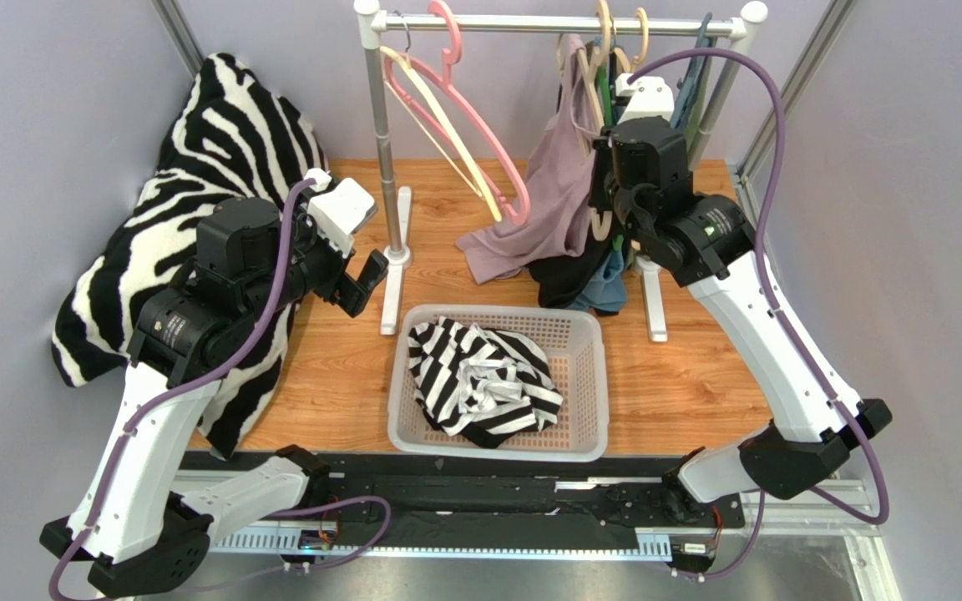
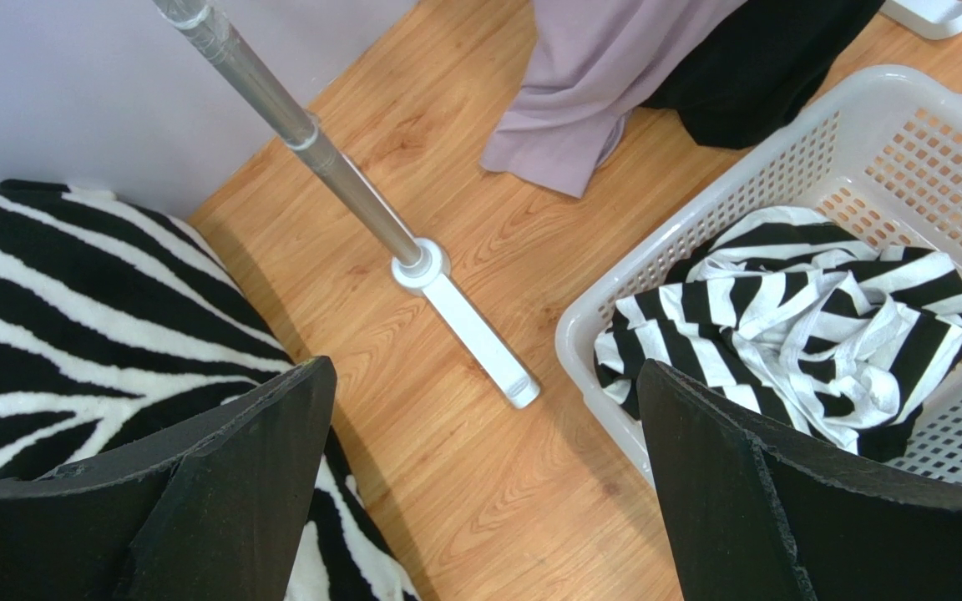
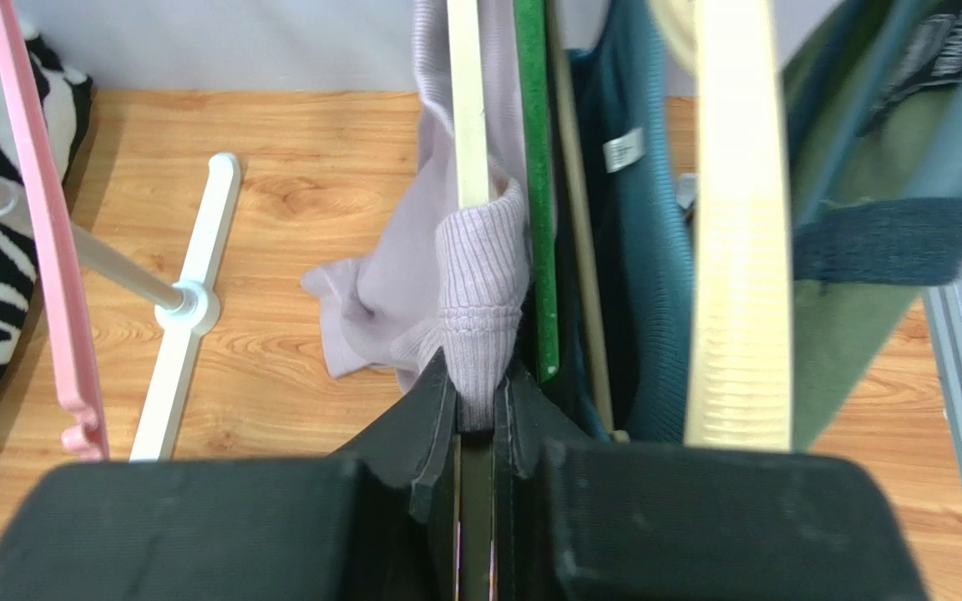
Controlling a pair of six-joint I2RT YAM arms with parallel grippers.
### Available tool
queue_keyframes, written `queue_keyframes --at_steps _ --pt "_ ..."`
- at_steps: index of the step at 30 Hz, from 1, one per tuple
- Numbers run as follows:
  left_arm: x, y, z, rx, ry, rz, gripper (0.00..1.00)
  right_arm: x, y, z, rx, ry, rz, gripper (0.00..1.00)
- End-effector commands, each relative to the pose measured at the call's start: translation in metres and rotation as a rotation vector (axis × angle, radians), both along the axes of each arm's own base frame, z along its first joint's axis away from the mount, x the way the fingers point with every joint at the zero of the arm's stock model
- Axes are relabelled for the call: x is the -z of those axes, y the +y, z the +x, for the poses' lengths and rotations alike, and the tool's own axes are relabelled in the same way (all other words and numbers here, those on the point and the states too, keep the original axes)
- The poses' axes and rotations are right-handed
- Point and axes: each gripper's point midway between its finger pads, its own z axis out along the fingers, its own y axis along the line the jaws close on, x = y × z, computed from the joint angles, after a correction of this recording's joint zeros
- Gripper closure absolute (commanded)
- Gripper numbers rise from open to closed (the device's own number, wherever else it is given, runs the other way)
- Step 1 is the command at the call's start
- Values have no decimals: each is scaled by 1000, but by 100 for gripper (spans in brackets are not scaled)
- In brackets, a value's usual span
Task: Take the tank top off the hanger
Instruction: Pick up the hanger from the clothesline.
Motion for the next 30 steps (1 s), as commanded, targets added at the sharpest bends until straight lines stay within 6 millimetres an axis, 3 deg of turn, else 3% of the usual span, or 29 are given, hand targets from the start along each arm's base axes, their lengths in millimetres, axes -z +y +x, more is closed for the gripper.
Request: queue_keyframes --at_steps 1,7,14,20,25,27,29,30 --pt "-5 0 -3 -2 -3 -28 1 -21 -16 4 57 -72 29 100" --pt "-5 4 -5 -10 -12 -22 1 -22 -30 13 63 -87 4 100" --pt "-7 2 -3 -7 -8 -26 1 -86 2 7 -149 -290 94 100" --pt "-7 4 -3 -18 -14 -19 1 -133 12 -2 -230 -417 149 100" --pt "-7 6 -3 -22 -18 -19 1 -140 11 -16 -257 -432 173 100" --pt "-8 6 -3 -22 -19 -19 1 -128 14 -20 -279 -406 180 100" --pt "-7 5 -3 -21 -17 -19 1 -130 15 -35 -316 -415 203 100" --pt "-8 5 -3 -21 -19 -20 1 -117 18 -37 -331 -390 197 100"
